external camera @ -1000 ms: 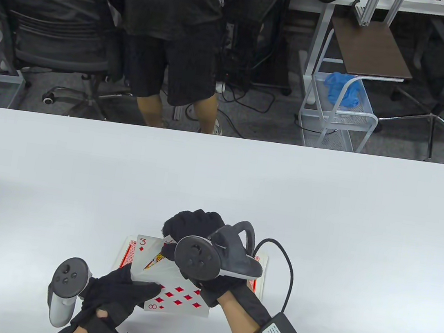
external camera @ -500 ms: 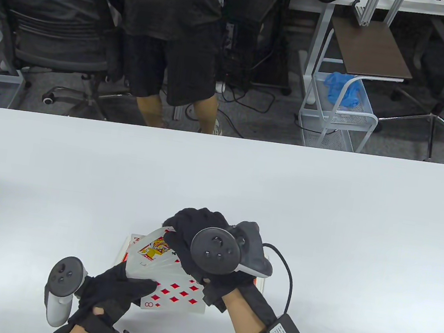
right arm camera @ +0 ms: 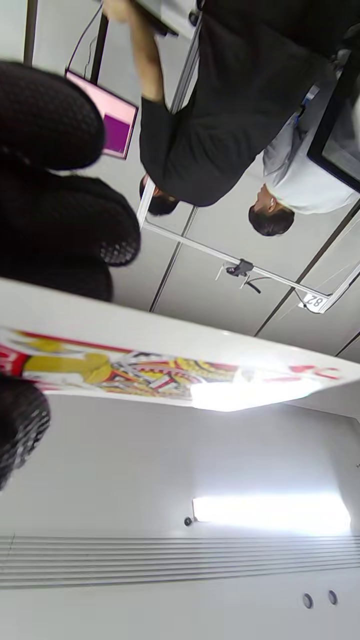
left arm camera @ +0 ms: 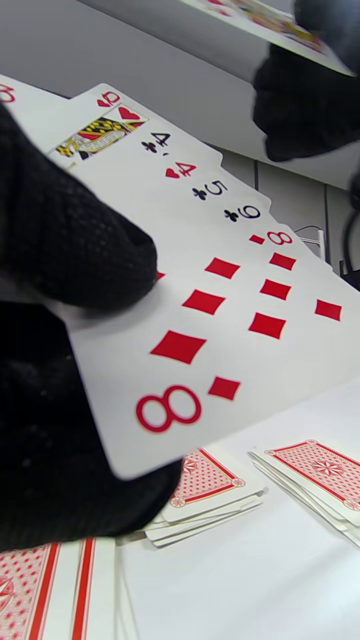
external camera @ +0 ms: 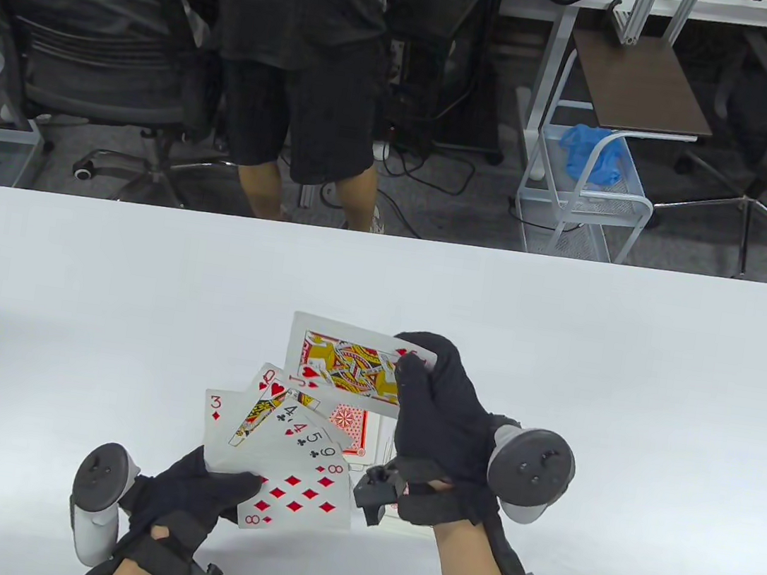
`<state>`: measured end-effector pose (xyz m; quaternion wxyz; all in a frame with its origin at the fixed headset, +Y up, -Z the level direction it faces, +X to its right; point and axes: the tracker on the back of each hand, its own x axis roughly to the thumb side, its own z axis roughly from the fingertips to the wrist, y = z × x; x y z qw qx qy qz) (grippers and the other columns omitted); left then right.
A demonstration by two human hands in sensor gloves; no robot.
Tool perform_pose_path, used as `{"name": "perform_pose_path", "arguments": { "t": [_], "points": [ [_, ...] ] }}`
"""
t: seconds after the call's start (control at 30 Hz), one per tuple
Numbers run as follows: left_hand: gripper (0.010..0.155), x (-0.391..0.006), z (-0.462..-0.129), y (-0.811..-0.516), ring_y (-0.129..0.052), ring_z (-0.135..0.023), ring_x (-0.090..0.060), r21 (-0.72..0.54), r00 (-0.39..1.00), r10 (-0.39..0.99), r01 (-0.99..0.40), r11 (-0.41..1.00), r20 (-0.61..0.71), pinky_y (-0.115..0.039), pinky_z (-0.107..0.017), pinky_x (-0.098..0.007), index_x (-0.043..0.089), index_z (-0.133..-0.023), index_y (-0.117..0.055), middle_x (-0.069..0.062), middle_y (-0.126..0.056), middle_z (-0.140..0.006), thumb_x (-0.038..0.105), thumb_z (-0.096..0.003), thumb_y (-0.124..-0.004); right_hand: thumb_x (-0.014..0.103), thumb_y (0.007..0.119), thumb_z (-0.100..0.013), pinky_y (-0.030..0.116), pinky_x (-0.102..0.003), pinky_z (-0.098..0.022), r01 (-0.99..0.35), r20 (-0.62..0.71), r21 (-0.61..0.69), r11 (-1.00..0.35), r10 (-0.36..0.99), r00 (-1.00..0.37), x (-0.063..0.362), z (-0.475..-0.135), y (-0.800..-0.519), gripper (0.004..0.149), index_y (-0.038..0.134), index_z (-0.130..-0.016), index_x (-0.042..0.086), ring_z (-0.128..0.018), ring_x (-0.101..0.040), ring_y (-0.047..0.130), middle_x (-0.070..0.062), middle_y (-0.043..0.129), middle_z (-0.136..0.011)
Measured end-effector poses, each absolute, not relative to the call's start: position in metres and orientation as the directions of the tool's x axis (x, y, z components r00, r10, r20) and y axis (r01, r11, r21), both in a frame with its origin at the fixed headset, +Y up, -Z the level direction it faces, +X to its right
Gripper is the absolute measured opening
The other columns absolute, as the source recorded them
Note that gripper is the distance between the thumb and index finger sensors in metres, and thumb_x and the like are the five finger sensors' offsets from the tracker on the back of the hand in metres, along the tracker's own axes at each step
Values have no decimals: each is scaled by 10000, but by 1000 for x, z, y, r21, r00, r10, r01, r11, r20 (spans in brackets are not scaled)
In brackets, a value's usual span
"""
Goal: Four-player card dealing with fan arrangement
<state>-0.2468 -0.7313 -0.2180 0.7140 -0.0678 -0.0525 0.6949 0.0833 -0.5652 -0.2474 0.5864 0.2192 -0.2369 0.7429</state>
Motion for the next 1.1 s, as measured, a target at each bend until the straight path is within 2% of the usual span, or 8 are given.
{"name": "perform_pose_path", "arguments": {
  "t": [0.1, 0.3, 0.47, 0.63, 0.8, 0.87, 1.0, 1.1],
  "points": [
    [400, -251, -217, -731, -1165, -522, -257, -120, -3, 999, -993, -8, -38, -1010, -363, -372, 300, -831, -893, 29, -1096, -740, 373, -446, -975, 365, 625, -635, 674, -714, -560, -907, 517, -135, -399, 753, -408, 79, -235, -598, 392, 815, -797, 63, -793, -510, 810, -257, 750, -938],
    [414, -254, -214, -729, -1169, -554, -233, -60, -36, 999, -997, -39, -40, -1020, -380, -353, 312, -849, -871, 52, -1085, -761, 386, -453, -965, 359, 751, -601, 554, -765, -604, -751, 478, -146, -644, 618, -624, 51, -218, -641, 388, 832, -842, 66, -916, -599, 592, -332, 554, -1042],
    [431, -252, -212, -730, -1174, -581, -219, -40, -17, 999, -999, -19, -42, -1030, -391, -345, 310, -858, -864, 65, -1084, -772, 395, -447, -961, 313, 720, -613, 489, -783, -587, -729, 496, -267, -630, 558, -665, 21, -202, -657, 389, 771, -863, 19, -908, -649, 449, -371, 459, -1028],
    [447, -254, -212, -728, -1180, -582, -210, -47, -27, 999, -999, -28, -19, -1037, -391, -338, 305, -858, -867, 61, -1088, -769, 395, -433, -974, 285, 723, -608, 455, -804, -567, -756, 452, -236, -610, 620, -641, 10, -201, -664, 405, 775, -865, -22, -882, -671, 426, -399, 445, -1010],
    [437, -254, -213, -726, -1200, -537, -185, -42, 22, 1000, -999, 22, -8, -1054, -361, -310, 298, -842, -882, 55, -1107, -733, 388, -425, -979, 332, 780, -595, 491, -795, -568, -651, 423, -212, -729, 532, -733, 5, -203, -650, 427, 755, -860, -1, -881, -661, 475, -388, 486, -1006],
    [430, -253, -214, -724, -1195, -537, -200, -52, -2, 1000, -999, -2, -8, -1049, -363, -321, 298, -840, -886, 47, -1104, -737, 375, -427, -979, 430, 791, -597, 498, -790, -574, -623, 472, -279, -731, 461, -752, 3, -209, -629, 599, 598, -953, -12, -883, -653, 492, -383, 464, -1013],
    [427, -252, -214, -723, -1198, -522, -202, -60, 94, 995, -994, 95, 27, -1049, -353, -320, 300, -833, -892, 49, -1108, -729, 376, -422, -981, 414, 742, -608, 553, -774, -598, -600, 518, -303, -741, 400, -756, -3, -230, -582, 681, 525, -1133, 37, -897, -609, 627, -325, 597, -1043],
    [426, -250, -214, -719, -1196, -521, -210, -75, 130, 990, -988, 134, 56, -1046, -353, -326, 299, -830, -896, 45, -1109, -727, 374, -420, -984, 382, 736, -603, 589, -764, -599, -580, 538, -233, -781, 394, -745, -12, -247, -562, 652, 644, -1137, 18, -881, -597, 719, -323, 687, -1067]
  ]
}}
